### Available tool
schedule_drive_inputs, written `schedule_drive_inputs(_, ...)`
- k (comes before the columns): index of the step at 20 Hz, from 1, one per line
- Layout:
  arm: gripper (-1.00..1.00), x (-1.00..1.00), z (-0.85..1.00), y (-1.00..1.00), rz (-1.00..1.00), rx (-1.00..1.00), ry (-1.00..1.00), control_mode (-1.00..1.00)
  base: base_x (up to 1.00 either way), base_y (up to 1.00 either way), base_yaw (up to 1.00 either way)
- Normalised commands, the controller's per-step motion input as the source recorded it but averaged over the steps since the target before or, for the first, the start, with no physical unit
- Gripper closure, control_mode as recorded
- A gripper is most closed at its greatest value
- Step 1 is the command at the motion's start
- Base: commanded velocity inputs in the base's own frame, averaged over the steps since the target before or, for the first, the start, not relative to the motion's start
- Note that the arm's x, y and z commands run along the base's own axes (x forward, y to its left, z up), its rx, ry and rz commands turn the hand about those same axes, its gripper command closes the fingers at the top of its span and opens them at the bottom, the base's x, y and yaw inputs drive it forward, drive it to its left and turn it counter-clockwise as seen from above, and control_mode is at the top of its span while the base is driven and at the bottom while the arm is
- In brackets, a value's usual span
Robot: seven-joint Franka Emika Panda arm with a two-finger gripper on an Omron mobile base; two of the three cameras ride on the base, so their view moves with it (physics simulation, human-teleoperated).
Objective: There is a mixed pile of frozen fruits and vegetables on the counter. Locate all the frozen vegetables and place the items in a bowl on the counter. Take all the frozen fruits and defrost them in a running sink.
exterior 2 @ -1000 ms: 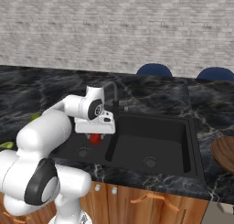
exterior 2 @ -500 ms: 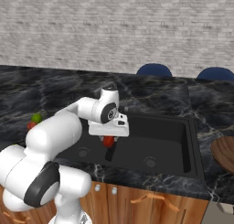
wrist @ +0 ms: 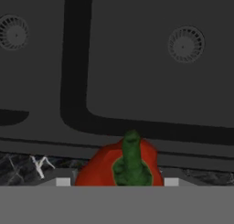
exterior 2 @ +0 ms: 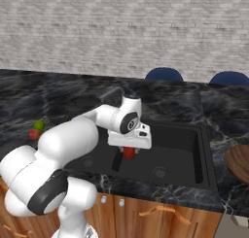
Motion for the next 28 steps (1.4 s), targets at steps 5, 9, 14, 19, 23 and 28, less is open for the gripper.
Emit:
schedule_drive_inputs(5, 1.0, 0.06, 0.0, -0.5, -0.04, 0.03, 0.01, -1.0, 0.0, 0.0, 0.0)
schedule_drive_inputs(9, 1.0, 0.06, 0.0, -0.52, -0.04, 0.02, 0.0, -1.0, 0.0, 0.0, 0.0)
schedule_drive_inputs(14, 1.0, 0.14, -0.03, -0.52, -0.02, 0.03, 0.0, -1.0, 0.0, 0.0, 0.0)
schedule_drive_inputs(19, 1.0, 0.14, 0.0, -0.52, -0.01, 0.01, 0.0, -1.0, 0.0, 0.0, 0.0)
schedule_drive_inputs(23, 1.0, 0.07, 0.0, -0.47, -0.03, -0.01, -0.01, -1.0, 0.0, 0.0, 0.0)
schedule_drive_inputs(28, 1.0, 0.07, 0.0, -0.4, -0.02, -0.05, -0.04, -1.0, 0.0, 0.0, 0.0)
